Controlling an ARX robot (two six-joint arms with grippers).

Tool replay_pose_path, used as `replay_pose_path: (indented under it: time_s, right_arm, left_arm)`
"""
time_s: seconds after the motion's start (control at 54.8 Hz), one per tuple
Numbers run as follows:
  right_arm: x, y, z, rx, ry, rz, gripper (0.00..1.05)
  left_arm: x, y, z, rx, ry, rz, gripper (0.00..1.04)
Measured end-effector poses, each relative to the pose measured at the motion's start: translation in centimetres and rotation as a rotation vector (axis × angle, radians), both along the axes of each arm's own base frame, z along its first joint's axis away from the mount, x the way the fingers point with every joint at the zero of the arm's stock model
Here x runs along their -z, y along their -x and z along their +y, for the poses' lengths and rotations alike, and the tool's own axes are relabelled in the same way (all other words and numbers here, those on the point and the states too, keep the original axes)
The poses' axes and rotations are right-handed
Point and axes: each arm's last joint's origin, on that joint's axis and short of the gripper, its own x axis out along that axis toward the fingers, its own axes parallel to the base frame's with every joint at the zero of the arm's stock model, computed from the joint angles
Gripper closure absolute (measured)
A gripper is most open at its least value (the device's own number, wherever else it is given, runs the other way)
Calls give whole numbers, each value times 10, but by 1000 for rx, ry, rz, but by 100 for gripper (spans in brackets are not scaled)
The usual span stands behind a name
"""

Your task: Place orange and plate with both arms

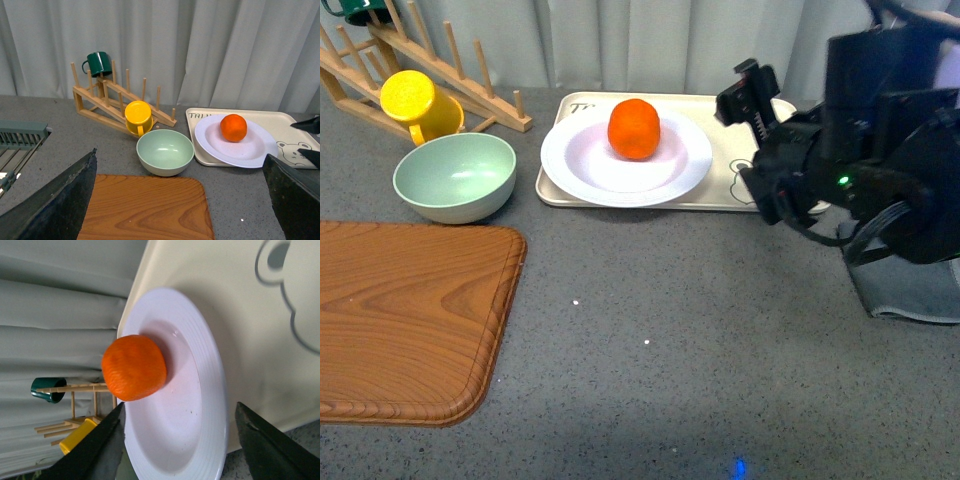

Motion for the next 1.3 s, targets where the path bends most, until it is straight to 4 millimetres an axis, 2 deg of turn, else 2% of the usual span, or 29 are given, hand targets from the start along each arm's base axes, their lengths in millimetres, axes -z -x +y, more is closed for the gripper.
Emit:
replay_pose_path:
  time_s: [0.055,0.109,0.274,0.347,0.456,0.602,0.73,0.894,1.149,1.295]
  right_arm:
    - [-13,6,-10,-4,59,-22,17]
    - [-33,17,-22,-2,192,-60,7]
    - [-85,56,-45,-66,511,-241,9]
    - [-107,80,-55,-76,701,-345,9]
    - [-122,114,-70,-85,935,-447,9]
    - [-122,164,-98,-41,1201,-463,9]
    - [-115,203,-116,-27,1273,-371,9]
    - [-111,241,-128,-46,1255,-324,9]
    - [-117,274,-144,2,1226,-312,9]
    - [-115,289,-143,-13,1248,-333,9]
  left_arm:
    - [0,0,0,0,0,0,6]
    - [0,0,0,0,0,0,6]
    - [0,0,0,0,0,0,6]
    - [0,0,0,0,0,0,6]
    - [0,0,0,0,0,0,6]
    - [0,0,0,0,0,0,6]
    - [0,0,0,0,0,0,6]
    - [0,0,0,0,0,0,6]
    - [0,0,0,0,0,0,6]
    - [0,0,0,0,0,0,6]
